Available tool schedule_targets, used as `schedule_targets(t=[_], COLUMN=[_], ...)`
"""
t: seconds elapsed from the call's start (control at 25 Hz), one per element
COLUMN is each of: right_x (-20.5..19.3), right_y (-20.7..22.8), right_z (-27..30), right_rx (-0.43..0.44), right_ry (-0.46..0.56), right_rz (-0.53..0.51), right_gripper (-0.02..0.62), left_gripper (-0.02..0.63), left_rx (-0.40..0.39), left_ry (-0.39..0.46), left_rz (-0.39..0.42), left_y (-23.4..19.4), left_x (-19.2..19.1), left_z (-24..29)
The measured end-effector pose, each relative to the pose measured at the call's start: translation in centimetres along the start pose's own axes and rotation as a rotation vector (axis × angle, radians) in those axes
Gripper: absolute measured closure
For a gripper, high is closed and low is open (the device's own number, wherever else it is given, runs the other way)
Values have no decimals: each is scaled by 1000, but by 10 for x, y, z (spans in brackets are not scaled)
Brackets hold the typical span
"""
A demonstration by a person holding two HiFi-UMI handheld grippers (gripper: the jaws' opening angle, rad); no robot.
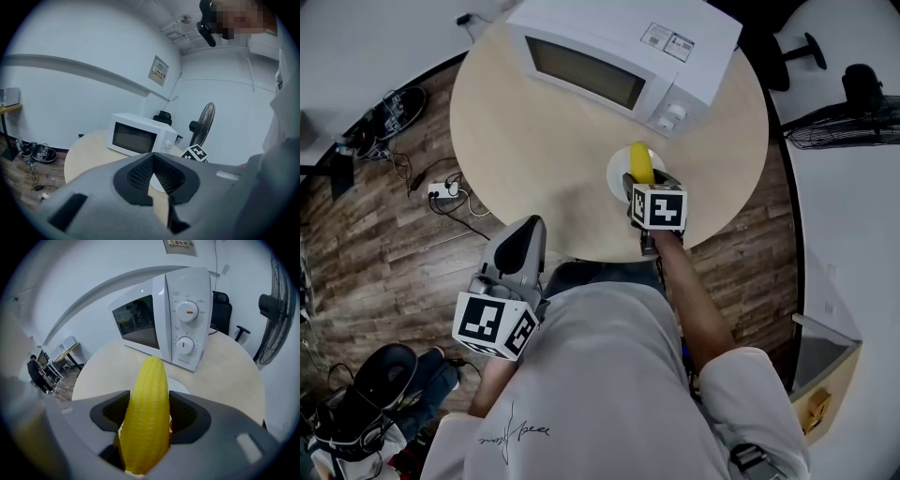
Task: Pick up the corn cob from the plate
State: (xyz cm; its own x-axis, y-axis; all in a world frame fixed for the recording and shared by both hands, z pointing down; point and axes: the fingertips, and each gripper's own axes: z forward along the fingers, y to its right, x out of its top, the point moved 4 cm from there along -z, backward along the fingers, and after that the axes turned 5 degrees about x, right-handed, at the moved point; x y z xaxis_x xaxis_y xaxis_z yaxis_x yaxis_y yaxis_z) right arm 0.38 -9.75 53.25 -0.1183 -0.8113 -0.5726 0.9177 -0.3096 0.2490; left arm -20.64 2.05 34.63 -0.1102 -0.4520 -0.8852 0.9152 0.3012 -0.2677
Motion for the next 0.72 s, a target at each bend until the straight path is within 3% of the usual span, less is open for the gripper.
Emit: schedule_targets(t=[0.72], right_x=[12], right_y=[-7], right_z=[-26], right_rx=[29], right_ry=[61], right_rz=[-10], right_gripper=[322], left_gripper=[614], left_rx=[-22], left_ry=[11], left_rz=[3], left_y=[5], left_x=[0], left_z=[4])
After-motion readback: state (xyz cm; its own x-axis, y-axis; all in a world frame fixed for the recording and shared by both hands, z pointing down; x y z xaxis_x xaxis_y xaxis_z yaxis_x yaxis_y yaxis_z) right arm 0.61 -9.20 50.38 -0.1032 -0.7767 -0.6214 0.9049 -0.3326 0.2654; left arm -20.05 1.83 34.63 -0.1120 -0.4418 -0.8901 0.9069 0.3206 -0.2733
